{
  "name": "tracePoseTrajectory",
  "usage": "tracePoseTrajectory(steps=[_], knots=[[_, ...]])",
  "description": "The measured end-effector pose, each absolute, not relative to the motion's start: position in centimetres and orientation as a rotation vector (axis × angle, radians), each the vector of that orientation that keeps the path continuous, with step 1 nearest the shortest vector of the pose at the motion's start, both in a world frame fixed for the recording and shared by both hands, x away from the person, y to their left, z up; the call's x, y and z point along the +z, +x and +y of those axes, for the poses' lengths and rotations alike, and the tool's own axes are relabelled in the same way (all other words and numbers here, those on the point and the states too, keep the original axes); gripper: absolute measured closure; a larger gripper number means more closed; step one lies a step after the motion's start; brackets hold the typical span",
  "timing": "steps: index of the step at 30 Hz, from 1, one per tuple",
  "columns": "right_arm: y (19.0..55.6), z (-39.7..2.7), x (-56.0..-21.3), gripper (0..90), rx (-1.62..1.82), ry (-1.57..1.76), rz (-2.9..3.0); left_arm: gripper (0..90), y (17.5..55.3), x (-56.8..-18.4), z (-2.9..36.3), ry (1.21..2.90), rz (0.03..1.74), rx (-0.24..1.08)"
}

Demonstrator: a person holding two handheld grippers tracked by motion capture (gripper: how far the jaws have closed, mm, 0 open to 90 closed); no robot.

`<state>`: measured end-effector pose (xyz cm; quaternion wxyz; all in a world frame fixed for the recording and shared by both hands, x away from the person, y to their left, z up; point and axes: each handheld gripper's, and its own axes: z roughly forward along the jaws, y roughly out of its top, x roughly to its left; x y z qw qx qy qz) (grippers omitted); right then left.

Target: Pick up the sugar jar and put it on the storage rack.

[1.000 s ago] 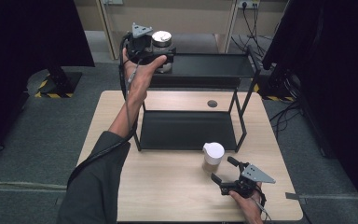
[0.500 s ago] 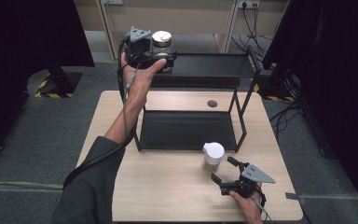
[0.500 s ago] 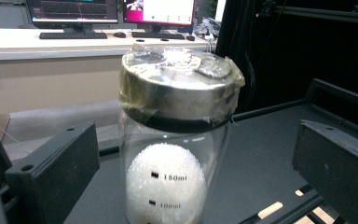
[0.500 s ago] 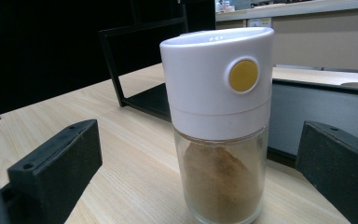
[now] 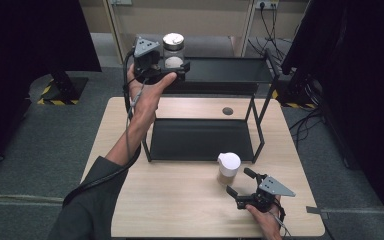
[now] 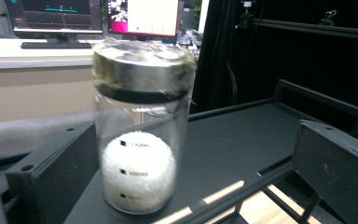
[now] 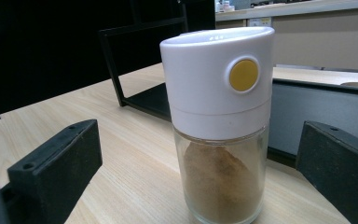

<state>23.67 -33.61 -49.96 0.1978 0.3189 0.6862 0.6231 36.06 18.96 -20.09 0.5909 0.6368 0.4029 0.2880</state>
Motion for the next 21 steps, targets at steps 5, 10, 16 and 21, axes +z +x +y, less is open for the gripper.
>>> tracePoseTrajectory(steps=[5, 10, 16, 21], knots=[[23.7, -33.6, -50.0, 0.5, 1.744, 0.893, 1.921, 0.4, 35.3, -20.9, 18.8, 1.482, 0.912, 0.653], [23.7, -33.6, -50.0, 0.5, 1.744, 0.893, 1.922, 0.4, 34.7, -22.0, 18.6, 1.489, 0.887, 0.630], [23.7, -33.6, -50.0, 0.5, 1.745, 0.895, 1.918, 0.4, 34.4, -23.4, 18.6, 1.499, 0.852, 0.572], [23.7, -33.6, -50.0, 0.5, 1.746, 0.890, 1.918, 0.4, 34.2, -24.8, 18.9, 1.495, 0.823, 0.523]])
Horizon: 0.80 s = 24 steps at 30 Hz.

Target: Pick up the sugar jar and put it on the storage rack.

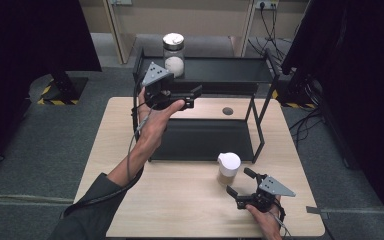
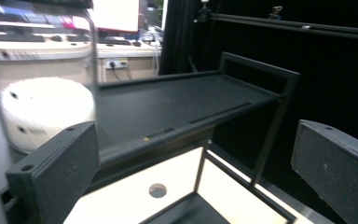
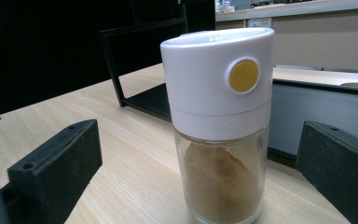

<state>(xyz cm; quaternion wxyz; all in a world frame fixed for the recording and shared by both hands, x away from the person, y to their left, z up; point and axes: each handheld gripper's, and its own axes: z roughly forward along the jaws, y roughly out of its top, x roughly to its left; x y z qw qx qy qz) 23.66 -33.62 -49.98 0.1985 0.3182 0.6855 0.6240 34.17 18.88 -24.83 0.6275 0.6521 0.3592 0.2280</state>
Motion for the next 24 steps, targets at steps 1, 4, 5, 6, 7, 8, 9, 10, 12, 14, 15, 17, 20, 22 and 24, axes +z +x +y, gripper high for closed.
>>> tracePoseTrajectory(steps=[1, 4, 5, 6, 7, 8, 9, 10, 12, 14, 15, 17, 20, 22, 24], knots=[[23.7, -33.6, -50.0, 0.5, 1.747, 0.891, 1.917, 0.5, 34.1, -25.1, 19.0, 1.494, 0.818, 0.516], [23.7, -33.6, -50.0, 0.5, 1.746, 0.894, 1.919, 0.5, 33.8, -26.2, 19.1, 1.488, 0.800, 0.509], [23.7, -33.6, -50.0, 0.5, 1.746, 0.890, 1.918, 0.5, 33.7, -26.6, 19.1, 1.491, 0.794, 0.502], [23.7, -33.6, -50.0, 0.5, 1.746, 0.890, 1.918, 0.5, 33.7, -26.9, 19.2, 1.493, 0.790, 0.494], [23.7, -33.6, -50.0, 0.5, 1.746, 0.891, 1.918, 0.5, 33.6, -27.3, 19.2, 1.492, 0.787, 0.489], [23.7, -33.6, -50.0, 0.5, 1.745, 0.895, 1.919, 0.5, 33.4, -27.7, 19.3, 1.491, 0.786, 0.483], [23.7, -33.6, -50.0, 0.5, 1.746, 0.896, 1.917, 0.5, 33.4, -28.1, 19.4, 1.491, 0.784, 0.476], [23.7, -33.6, -50.0, 0.5, 1.746, 0.895, 1.917, 0.5, 33.3, -28.4, 19.4, 1.493, 0.781, 0.473], [23.7, -33.6, -50.0, 0.5, 1.745, 0.895, 1.919, 0.7, 33.1, -29.0, 19.4, 1.501, 0.772, 0.482], [23.7, -33.6, -50.0, 0.5, 1.744, 0.893, 1.922, 0.7, 33.0, -29.5, 19.5, 1.504, 0.763, 0.480], [23.7, -33.6, -50.0, 0.5, 1.745, 0.889, 1.920, 0.7, 32.9, -29.8, 19.5, 1.504, 0.761, 0.477], [23.7, -33.6, -50.0, 0.5, 1.745, 0.891, 1.918, 0.7, 32.8, -30.3, 19.6, 1.509, 0.757, 0.471], [23.7, -33.6, -50.0, 0.5, 1.746, 0.891, 1.918, 0.7, 32.7, -31.2, 19.7, 1.516, 0.747, 0.452], [23.7, -33.6, -50.0, 0.5, 1.744, 0.893, 1.921, 0.7, 32.5, -31.8, 19.7, 1.517, 0.741, 0.441], [23.7, -33.6, -50.0, 0.5, 1.746, 0.889, 1.918, 0.7, 32.3, -32.4, 19.7, 1.519, 0.732, 0.444]])
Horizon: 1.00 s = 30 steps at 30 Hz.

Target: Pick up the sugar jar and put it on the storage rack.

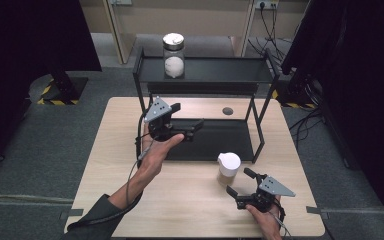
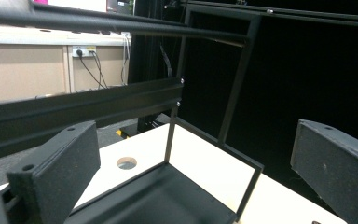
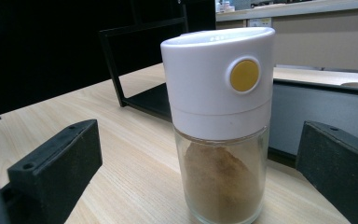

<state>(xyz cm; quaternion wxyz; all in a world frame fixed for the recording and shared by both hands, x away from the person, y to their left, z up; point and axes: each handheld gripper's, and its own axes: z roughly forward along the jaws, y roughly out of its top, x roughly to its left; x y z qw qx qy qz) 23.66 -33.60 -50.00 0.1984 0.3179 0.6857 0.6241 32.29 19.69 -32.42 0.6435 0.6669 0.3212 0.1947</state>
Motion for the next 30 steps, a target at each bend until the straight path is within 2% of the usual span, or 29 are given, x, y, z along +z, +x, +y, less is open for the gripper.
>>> tracePoseTrajectory(steps=[24, 30], knots=[[23.6, -33.6, -50.0, 0.5, 1.748, 0.888, 1.917, 0.7, 30.1, -38.7, 19.9, 1.535, 0.696, 0.335], [23.6, -33.6, -50.0, 0.5, 1.749, 0.889, 1.915, 0.7, 29.2, -40.2, 20.1, 1.540, 0.688, 0.349]])
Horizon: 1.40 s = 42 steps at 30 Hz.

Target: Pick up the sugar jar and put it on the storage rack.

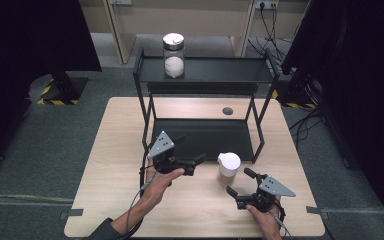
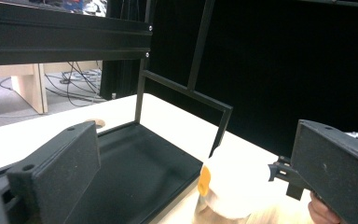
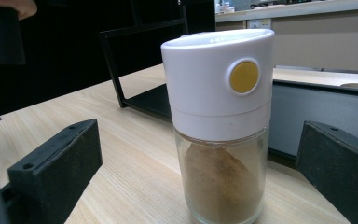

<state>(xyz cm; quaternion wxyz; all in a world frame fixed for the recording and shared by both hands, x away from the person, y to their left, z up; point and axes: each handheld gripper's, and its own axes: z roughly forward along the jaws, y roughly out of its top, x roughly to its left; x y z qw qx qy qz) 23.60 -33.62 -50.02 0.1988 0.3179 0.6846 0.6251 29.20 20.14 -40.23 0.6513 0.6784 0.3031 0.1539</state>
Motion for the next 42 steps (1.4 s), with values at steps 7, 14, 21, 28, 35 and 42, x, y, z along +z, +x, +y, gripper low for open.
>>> tracePoseTrajectory(steps=[7, 14, 21, 28, 35, 42], knots=[[23.6, -33.6, -50.0, 0.5, 1.749, 0.888, 1.915, 0.7, 28.4, -41.8, 20.2, 1.556, 0.686, 0.344], [23.6, -33.6, -50.1, 0.5, 1.749, 0.890, 1.917, 0.6, 27.5, -43.3, 20.1, 1.579, 0.665, 0.356], [23.6, -33.6, -50.1, 0.5, 1.749, 0.888, 1.916, 0.7, 26.7, -44.7, 20.4, 1.556, 0.658, 0.333], [23.6, -33.5, -50.0, 0.5, 1.749, 0.888, 1.919, 0.7, 26.2, -46.0, 21.0, 1.551, 0.672, 0.332], [23.6, -33.6, -50.1, 0.5, 1.752, 0.887, 1.915, 0.7, 25.7, -46.9, 21.3, 1.558, 0.661, 0.355], [23.6, -33.7, -50.1, 0.5, 1.751, 0.887, 1.913, 0.7, 25.3, -47.9, 21.4, 1.578, 0.655, 0.353]])
